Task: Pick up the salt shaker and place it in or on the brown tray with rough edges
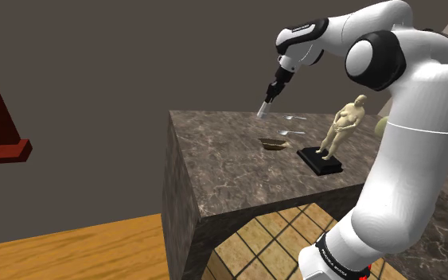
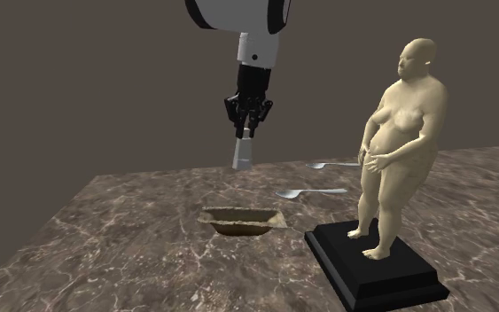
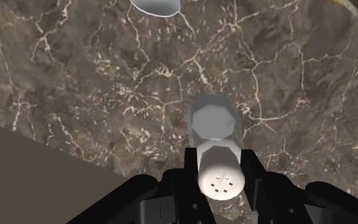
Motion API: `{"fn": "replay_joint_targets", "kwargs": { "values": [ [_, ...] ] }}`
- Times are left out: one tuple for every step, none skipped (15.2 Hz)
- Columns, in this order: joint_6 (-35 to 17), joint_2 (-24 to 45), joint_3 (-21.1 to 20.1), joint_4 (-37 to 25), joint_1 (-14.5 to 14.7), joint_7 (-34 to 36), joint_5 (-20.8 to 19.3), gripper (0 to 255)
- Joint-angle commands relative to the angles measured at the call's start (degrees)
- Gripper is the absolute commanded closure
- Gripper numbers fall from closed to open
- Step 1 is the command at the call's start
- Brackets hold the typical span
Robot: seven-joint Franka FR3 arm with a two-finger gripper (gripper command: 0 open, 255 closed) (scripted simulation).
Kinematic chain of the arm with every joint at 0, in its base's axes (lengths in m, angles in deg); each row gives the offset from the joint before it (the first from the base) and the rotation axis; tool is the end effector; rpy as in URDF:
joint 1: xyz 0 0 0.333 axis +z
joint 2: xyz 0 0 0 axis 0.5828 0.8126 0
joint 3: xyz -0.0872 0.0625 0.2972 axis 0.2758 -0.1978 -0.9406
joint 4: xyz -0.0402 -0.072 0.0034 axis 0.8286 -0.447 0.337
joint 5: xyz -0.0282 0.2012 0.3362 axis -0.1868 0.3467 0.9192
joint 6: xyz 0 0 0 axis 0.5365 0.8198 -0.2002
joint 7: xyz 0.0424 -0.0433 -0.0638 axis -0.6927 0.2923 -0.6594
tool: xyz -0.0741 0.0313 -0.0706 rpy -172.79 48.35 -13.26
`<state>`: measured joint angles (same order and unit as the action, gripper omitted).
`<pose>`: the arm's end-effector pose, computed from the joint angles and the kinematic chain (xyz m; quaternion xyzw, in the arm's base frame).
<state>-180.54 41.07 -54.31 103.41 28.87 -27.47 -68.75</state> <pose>0.5677 -0.3333 0.4289 -0.9947 -0.0659 -0.0594 0.0526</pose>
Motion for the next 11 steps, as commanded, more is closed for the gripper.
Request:
{"fn": "replay_joint_targets", "kwargs": {
  "values": [
    [1.4,-0.5,0.2,-1.0,0.0,0.4,-0.4,255],
    [2.1,-0.7,0.2,-1.5,0.0,0.6,-0.5,255],
    [2.7,-0.8,0.3,-2.1,0.0,0.7,-0.7,255],
    [3.4,-1.0,0.3,-2.6,-0.1,0.9,-0.8,255],
    [4.1,-1.1,0.4,-3.2,-0.1,1.1,-1.0,255],
    [4.8,-1.2,0.4,-3.8,-0.1,1.3,-1.1,255],
    [5.5,-1.3,0.5,-4.5,-0.1,1.4,-1.2,255],
    [6.2,-1.4,0.5,-5.1,-0.2,1.6,-1.3,255],
    [6.9,-1.5,0.6,-5.8,-0.2,1.7,-1.4,255],
    [7.6,-1.6,0.6,-6.4,-0.3,1.9,-1.5,255],
    [7.7,-1.6,0.6,-6.5,-0.3,1.9,-1.5,255]
  ]
}}
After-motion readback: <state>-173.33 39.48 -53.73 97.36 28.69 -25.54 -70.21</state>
